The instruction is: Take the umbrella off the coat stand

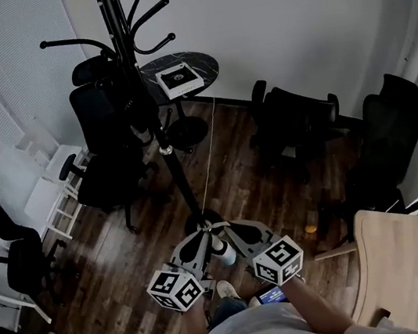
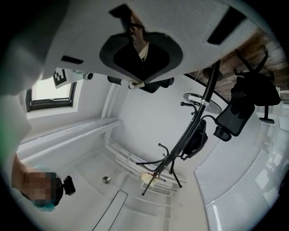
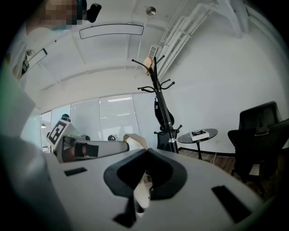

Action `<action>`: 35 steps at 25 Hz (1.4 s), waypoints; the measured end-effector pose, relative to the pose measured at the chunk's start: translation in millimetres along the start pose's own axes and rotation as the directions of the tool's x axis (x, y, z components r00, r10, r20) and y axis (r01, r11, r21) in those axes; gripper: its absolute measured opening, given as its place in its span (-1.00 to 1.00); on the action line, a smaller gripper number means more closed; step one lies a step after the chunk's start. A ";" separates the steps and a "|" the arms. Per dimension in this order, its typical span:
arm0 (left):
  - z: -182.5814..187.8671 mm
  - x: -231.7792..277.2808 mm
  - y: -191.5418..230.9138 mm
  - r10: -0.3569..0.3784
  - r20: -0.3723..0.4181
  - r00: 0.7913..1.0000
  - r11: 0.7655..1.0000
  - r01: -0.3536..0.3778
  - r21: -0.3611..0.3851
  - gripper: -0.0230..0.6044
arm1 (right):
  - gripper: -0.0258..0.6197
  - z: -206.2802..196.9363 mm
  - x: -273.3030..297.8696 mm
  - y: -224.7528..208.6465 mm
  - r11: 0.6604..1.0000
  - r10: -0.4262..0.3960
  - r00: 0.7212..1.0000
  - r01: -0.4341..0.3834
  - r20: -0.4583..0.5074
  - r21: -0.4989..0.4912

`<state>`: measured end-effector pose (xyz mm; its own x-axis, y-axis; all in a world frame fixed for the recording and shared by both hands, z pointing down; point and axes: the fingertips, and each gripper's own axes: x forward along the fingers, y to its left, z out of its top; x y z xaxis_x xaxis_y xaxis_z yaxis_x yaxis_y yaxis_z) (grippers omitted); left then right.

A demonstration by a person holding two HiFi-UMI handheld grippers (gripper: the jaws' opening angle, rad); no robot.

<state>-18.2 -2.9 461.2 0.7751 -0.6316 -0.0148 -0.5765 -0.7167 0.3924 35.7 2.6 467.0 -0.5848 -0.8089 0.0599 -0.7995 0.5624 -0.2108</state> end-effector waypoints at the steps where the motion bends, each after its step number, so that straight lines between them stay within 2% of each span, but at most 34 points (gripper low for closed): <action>1: -1.1 0.4 -0.7 0.000 -0.005 1.000 1.000 0.000 0.001 -0.86 | -0.87 -0.8 -0.1 -1.5 1.000 -0.006 1.000 0.006 -0.005 0.002; 35: 0.2 -2.7 10.4 0.016 -0.013 1.000 1.000 -0.016 0.003 -0.85 | -0.88 -2.7 12.4 1.4 1.000 0.013 1.000 -0.013 -0.013 0.012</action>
<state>-26.4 -8.8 465.2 0.7693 -0.6389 0.0038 -0.5896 -0.7076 0.3894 26.9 -6.2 470.2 -0.5969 -0.7992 0.0703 -0.7903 0.5707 -0.2229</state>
